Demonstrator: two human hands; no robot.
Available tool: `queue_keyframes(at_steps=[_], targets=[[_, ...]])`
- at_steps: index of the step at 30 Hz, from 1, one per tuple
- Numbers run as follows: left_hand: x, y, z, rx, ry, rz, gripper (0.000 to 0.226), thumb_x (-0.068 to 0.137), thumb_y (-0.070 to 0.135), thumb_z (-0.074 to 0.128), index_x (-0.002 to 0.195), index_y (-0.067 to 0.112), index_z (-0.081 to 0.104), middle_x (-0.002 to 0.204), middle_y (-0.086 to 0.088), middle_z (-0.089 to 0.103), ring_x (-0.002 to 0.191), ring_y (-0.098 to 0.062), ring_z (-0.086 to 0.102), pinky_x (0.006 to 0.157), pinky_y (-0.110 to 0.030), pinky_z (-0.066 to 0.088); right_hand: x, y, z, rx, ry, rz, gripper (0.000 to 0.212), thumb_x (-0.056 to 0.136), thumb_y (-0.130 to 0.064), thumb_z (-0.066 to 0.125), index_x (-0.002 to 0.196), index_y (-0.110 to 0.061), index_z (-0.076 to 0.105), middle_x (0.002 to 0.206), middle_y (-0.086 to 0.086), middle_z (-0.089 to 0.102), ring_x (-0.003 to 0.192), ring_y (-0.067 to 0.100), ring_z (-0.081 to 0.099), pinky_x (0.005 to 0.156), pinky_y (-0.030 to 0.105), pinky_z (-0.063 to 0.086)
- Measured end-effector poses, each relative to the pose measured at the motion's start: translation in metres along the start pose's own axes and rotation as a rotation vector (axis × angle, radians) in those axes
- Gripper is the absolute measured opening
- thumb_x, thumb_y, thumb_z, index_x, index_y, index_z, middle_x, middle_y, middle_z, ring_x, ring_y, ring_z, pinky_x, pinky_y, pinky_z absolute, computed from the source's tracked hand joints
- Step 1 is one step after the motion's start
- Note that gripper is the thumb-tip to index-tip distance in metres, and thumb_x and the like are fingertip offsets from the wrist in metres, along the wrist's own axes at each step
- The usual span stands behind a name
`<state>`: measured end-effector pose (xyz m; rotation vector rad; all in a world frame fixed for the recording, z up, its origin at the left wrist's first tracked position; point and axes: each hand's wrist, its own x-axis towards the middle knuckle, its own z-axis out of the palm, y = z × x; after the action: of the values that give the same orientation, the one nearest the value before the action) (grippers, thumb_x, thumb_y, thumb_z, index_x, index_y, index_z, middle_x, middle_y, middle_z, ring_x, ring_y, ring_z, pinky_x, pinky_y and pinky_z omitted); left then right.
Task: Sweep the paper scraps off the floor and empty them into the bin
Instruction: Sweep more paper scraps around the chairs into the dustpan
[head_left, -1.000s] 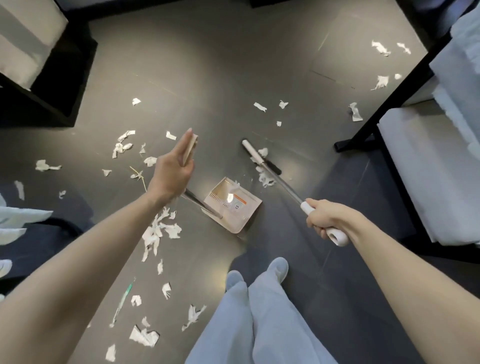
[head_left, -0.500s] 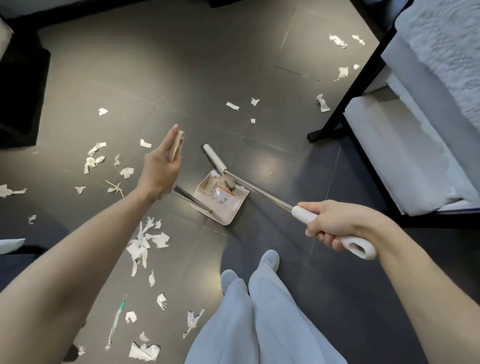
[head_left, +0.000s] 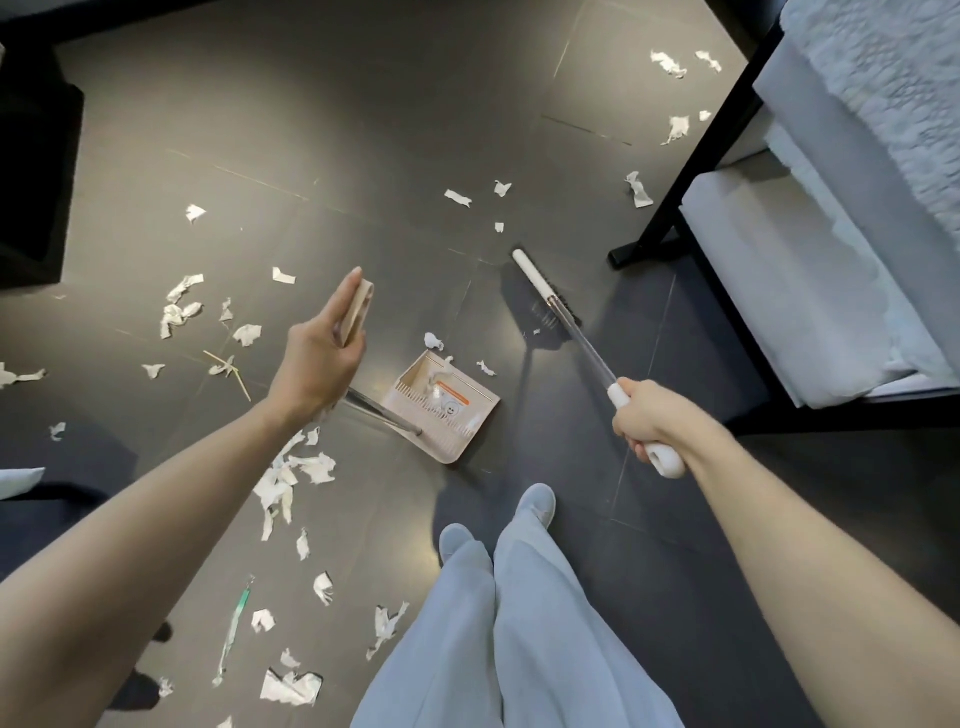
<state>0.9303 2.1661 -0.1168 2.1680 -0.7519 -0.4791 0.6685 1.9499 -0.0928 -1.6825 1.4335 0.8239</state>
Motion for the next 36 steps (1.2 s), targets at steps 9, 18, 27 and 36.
queue_keyframes(at_steps=[9, 18, 27, 36], targets=[[0.002, -0.001, 0.002, -0.082, -0.001, -0.023, 0.064, 0.090, -0.002, 0.054, 0.147, 0.024, 0.039, 0.122, 0.025, 0.051, 0.116, 0.000, 0.049, 0.093, -0.003, 0.036, -0.030, -0.010, 0.059, 0.384, -0.347, 0.049, 0.065, 0.090, 0.002, 0.044, 0.144, -0.032, 0.035, 0.064, 0.005, 0.045, 0.048, 0.013, 0.036, 0.040, 0.020, 0.034], [-0.024, -0.025, -0.011, -0.100, 0.021, -0.097, 0.068, 0.091, -0.002, 0.051, 0.149, 0.029, 0.033, 0.123, 0.036, 0.046, 0.110, 0.027, 0.043, 0.091, 0.004, 0.030, -0.069, -0.033, 0.030, 0.544, -0.291, -0.024, 0.063, 0.092, 0.004, 0.043, 0.144, -0.030, 0.036, 0.045, -0.001, 0.043, 0.031, 0.004, 0.033, 0.032, 0.012, 0.029], [-0.031, -0.050, -0.031, -0.115, 0.113, -0.155, 0.069, 0.089, 0.002, 0.053, 0.146, 0.038, 0.036, 0.111, 0.046, 0.052, 0.098, 0.025, 0.052, 0.082, 0.006, 0.031, -0.014, -0.087, 0.057, -0.151, -0.166, -0.220, 0.048, 0.086, -0.001, 0.037, 0.132, -0.013, 0.040, 0.063, 0.009, 0.056, 0.047, 0.020, 0.048, 0.053, 0.028, 0.043], [0.001, -0.034, -0.026, -0.132, 0.116, -0.141, 0.068, 0.089, 0.003, 0.052, 0.146, 0.036, 0.038, 0.136, 0.008, 0.057, 0.108, 0.000, 0.058, 0.087, -0.006, 0.040, -0.031, -0.072, 0.019, 0.062, -0.442, -0.114, 0.072, 0.086, 0.002, 0.047, 0.144, -0.039, 0.036, 0.047, -0.002, 0.043, 0.035, 0.007, 0.035, 0.036, 0.017, 0.032]])
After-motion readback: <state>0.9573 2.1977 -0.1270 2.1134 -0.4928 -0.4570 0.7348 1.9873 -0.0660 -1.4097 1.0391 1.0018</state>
